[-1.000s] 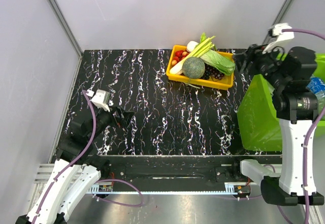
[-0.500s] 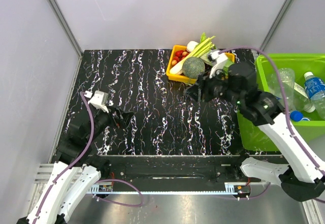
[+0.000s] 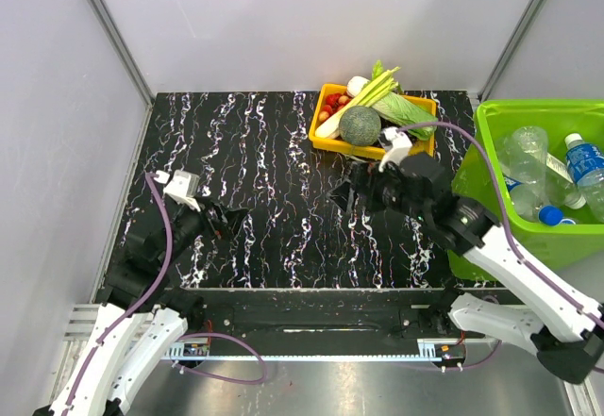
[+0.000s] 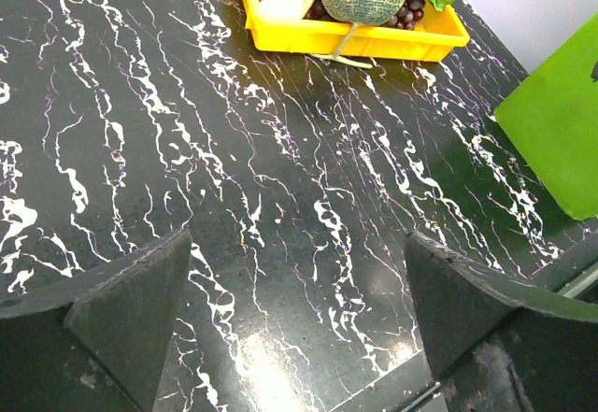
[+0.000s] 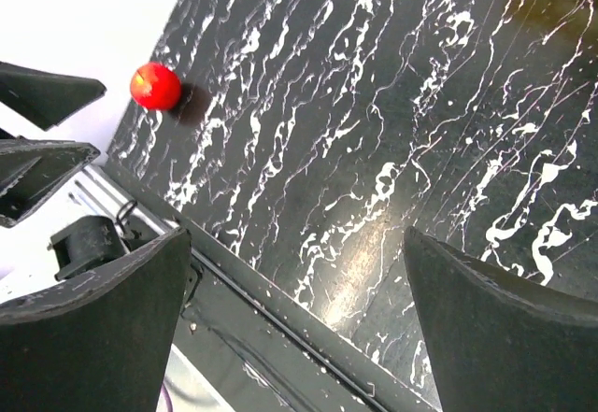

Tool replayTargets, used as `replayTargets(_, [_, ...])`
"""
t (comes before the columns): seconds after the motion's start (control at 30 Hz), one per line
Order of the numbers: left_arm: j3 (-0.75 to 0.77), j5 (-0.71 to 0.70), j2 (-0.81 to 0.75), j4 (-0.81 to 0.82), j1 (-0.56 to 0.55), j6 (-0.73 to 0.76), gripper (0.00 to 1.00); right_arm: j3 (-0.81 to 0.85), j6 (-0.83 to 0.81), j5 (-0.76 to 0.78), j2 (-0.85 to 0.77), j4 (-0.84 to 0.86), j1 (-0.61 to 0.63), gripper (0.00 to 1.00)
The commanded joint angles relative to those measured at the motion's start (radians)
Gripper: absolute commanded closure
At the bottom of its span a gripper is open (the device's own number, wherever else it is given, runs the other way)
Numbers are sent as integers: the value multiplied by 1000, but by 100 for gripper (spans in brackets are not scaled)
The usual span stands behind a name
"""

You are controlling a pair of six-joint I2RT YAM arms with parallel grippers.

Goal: Put the plastic bottles in the bin
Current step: Reset both arms

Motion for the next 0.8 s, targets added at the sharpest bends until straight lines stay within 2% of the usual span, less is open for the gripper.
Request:
replayTargets(0.0, [3,26,-13,43,-3,16,1,-128,93,110,-172,198,6,1])
replayTargets(0.13, [5,27,-21,43,-3,16,1,-196,99,112,-254,245,4,1])
replayTargets(0.77, [1,-20,-43,43,-3,16,1,-199,139,101,-210,218,6,0])
